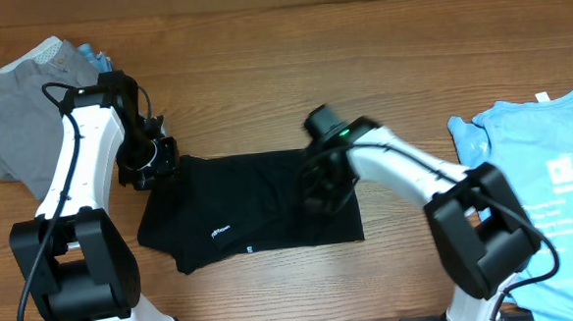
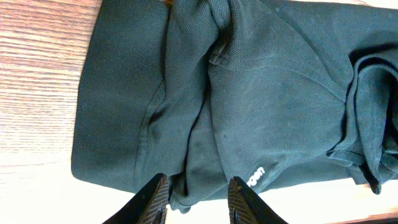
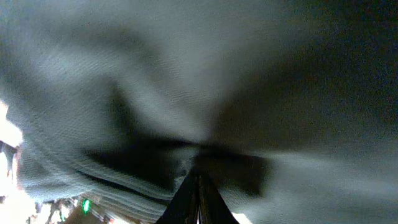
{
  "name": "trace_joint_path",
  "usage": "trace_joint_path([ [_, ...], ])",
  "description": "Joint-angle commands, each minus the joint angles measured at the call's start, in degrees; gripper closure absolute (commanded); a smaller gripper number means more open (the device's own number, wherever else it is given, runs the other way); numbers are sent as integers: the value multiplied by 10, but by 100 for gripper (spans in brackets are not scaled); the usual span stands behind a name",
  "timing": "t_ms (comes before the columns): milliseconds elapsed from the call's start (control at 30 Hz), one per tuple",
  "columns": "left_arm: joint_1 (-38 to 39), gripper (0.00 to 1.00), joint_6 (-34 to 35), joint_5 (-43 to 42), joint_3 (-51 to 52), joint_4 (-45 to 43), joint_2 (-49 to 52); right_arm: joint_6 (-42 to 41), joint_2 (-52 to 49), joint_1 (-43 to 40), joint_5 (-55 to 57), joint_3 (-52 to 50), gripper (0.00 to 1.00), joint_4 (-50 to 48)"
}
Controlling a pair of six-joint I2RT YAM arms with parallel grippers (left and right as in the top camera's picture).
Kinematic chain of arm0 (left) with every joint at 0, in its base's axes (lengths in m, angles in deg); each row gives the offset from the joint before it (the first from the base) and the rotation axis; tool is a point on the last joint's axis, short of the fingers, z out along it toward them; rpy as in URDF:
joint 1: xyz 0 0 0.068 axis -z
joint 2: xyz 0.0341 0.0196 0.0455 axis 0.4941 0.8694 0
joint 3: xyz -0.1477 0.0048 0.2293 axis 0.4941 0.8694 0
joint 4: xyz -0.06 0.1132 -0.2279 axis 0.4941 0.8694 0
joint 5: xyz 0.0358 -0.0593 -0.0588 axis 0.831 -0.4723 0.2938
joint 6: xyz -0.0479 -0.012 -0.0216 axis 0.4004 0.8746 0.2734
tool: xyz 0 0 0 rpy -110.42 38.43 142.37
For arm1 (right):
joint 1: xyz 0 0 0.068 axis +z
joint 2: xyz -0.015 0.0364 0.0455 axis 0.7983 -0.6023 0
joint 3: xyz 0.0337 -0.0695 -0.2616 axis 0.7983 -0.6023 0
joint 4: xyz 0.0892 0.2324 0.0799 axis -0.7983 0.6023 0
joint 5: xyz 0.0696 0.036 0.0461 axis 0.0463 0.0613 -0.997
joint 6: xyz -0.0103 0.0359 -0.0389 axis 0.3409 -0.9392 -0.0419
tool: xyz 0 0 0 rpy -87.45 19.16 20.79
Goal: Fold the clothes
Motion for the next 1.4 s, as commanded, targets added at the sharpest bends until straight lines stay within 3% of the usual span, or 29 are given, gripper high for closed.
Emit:
trace_joint_path([
  [0, -2, 65, -13, -3, -10, 4, -16, 31, -5, 59, -103, 2, 96, -11],
  [167, -2, 65, -13, -3, -10, 5, -16, 85, -1, 101, -98, 39, 96, 44],
  [400, -2, 65, -13, -2, -10, 7, -16, 86, 41, 70, 46, 108, 96, 117],
  [433, -2, 65, -13, -2, -10, 7, -16, 89, 48, 59, 46, 114, 91, 119],
  [533, -2, 65, -13, -2, -10, 5, -16, 106, 55, 24, 41, 119, 50, 133],
  [600, -2, 65, -13, -2, -10, 1, -16, 137, 52, 7, 42, 111, 32, 142],
  [800, -2, 65, -13, -3, -10, -3, -16, 188, 45, -6, 41, 68, 15, 136],
  [833, -2, 65, -13, -3, -10, -3, -16, 187, 45, -5, 41, 59, 18, 130],
  [933, -2, 65, -13, -3, -10, -3, -16, 145, 45, -4, 48, 40, 63, 106],
  [967, -2, 65, -13, -3, -10, -3, -16, 111, 45, -4, 59, 35, 72, 96],
  [1067, -2, 65, -13, -3, -10, -2, -16, 41, 44, -6, 73, 12, 76, 44],
  [1233, -2, 65, -13, -3, -10, -2, -16, -28, 32, -5, 53, -23, 91, -20],
  [1367, -2, 65, -13, -3, -10, -2, -16, -45, 18, 9, -55, -37, 96, -7],
])
